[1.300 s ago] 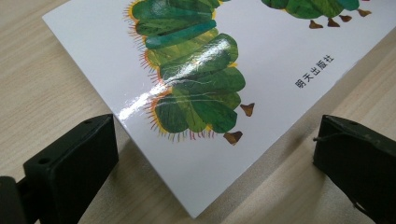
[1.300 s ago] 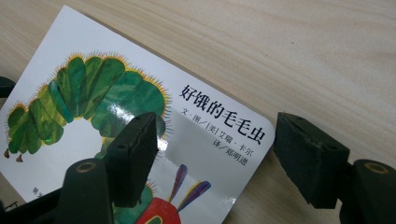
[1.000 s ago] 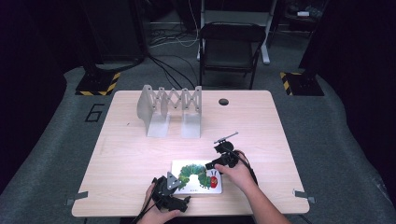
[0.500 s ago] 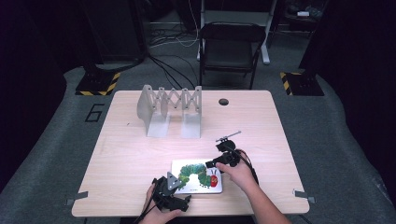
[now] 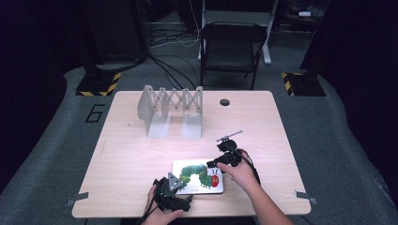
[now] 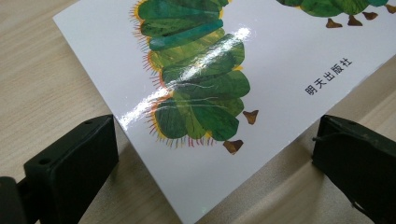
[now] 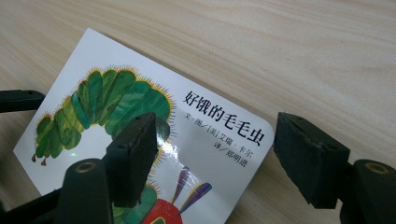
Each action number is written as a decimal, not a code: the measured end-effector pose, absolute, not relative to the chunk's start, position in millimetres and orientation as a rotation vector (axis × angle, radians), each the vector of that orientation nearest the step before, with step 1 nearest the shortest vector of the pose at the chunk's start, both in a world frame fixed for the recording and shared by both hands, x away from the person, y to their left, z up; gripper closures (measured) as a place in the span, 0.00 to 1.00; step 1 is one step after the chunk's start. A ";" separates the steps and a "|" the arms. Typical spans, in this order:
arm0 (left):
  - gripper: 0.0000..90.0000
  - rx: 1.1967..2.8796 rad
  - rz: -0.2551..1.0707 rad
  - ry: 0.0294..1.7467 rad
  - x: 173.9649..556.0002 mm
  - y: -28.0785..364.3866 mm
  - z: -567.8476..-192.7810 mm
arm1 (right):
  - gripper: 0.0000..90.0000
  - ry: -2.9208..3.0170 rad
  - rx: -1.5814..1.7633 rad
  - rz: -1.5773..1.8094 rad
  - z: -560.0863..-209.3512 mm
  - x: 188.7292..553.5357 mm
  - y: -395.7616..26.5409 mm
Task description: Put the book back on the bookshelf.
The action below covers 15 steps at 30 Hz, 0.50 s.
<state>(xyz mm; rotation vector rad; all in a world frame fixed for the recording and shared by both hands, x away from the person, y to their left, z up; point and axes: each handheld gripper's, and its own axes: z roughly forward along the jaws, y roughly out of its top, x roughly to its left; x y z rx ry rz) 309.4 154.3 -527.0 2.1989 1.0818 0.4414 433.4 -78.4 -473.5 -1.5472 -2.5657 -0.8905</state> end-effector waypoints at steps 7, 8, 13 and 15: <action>0.00 2.189 0.443 1.096 309.7 153.3 -527.1 | 0.33 -2.592 -1.527 -0.901 -471.2 433.0 -79.0; 0.00 2.186 0.445 1.099 309.6 153.0 -527.2 | 0.33 -2.593 -1.531 -0.903 -470.4 432.7 -78.2; 0.00 2.184 0.458 1.114 309.5 151.5 -527.2 | 0.33 -2.600 -1.536 -0.905 -470.6 431.7 -77.1; 0.00 2.176 0.469 1.122 309.4 150.5 -527.4 | 0.33 -2.601 -1.535 -0.904 -470.7 431.9 -77.2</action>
